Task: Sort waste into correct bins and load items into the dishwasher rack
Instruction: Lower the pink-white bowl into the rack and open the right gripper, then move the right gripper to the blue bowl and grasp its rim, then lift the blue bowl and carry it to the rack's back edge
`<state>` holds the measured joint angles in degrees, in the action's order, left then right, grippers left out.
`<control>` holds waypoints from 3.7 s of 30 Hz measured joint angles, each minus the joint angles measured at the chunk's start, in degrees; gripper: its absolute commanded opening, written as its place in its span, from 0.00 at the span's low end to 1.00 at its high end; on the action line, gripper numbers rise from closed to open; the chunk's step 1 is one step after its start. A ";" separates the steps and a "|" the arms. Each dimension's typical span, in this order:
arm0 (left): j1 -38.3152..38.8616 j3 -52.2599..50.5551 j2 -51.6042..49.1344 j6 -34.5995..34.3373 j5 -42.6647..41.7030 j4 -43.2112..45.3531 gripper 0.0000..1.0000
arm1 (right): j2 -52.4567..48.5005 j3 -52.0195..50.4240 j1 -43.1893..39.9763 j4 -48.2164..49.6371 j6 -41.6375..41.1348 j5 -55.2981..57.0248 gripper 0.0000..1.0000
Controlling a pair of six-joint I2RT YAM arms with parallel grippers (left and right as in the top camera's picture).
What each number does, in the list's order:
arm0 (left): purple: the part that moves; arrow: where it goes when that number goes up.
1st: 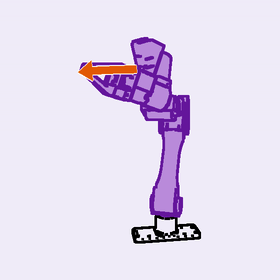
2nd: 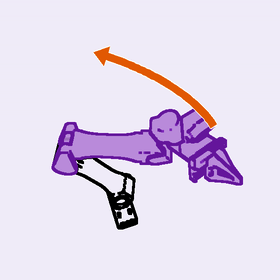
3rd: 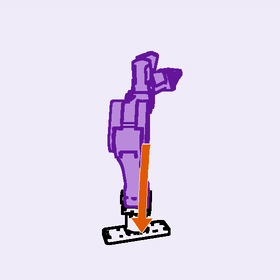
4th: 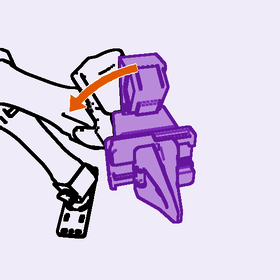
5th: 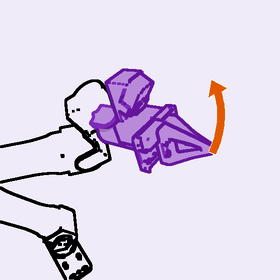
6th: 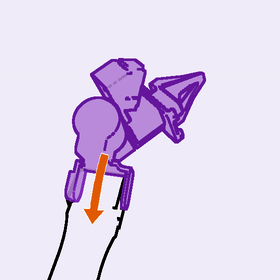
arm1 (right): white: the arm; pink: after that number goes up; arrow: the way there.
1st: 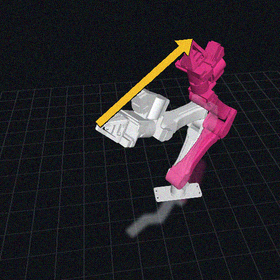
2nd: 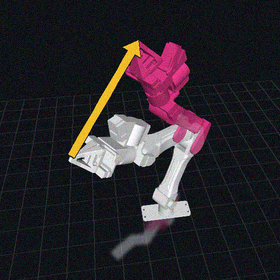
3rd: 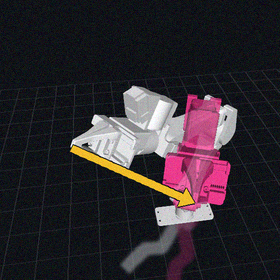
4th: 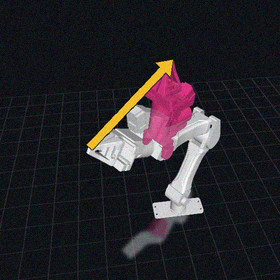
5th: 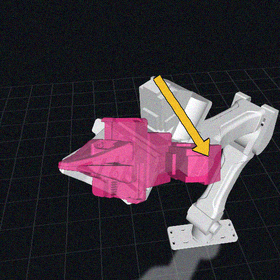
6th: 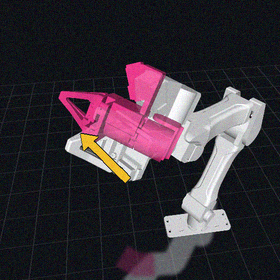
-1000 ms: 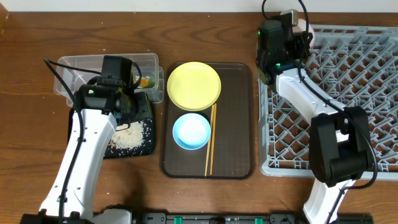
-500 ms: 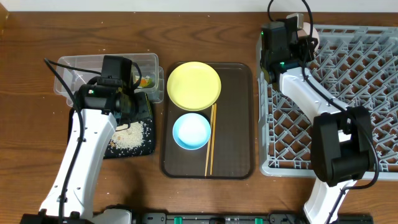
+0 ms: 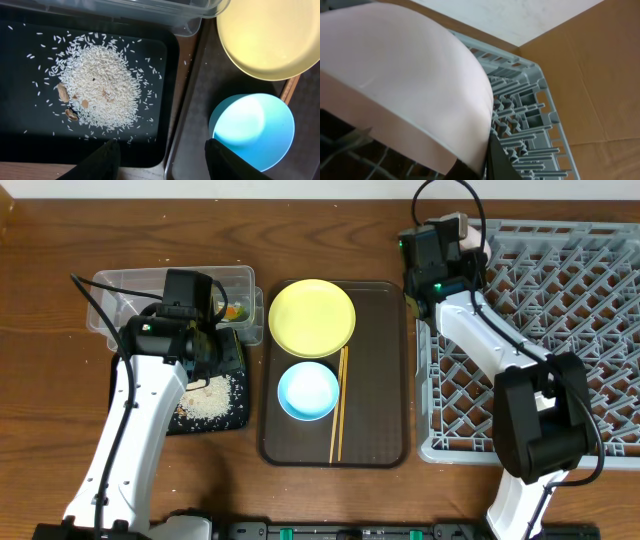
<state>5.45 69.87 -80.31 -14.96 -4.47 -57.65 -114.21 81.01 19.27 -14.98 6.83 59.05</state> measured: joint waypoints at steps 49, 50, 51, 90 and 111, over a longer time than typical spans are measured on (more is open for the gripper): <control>0.00 -0.02 0.00 -8.48 13.66 -5.09 0.58 | 16.22 -0.83 10.62 -30.18 -20.37 -71.25 0.69; 0.00 -0.02 0.00 -8.83 13.94 -5.09 0.58 | 15.63 -0.83 11.91 -30.53 -20.24 -71.63 0.69; 0.00 -0.02 0.00 -9.07 14.12 -5.09 0.58 | 14.99 -0.83 13.00 -30.69 -20.20 -71.97 0.68; 0.00 -0.02 0.00 -9.70 15.17 -5.11 0.58 | 11.56 -0.28 9.31 -33.11 -25.46 -60.67 0.01; 0.00 -0.11 0.00 -9.70 15.15 -4.55 0.58 | 18.95 1.03 -10.82 -6.14 4.04 -5.27 0.01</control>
<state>5.45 69.76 -80.31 -24.67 10.68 -62.19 -95.26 82.04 8.45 -21.12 10.87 53.78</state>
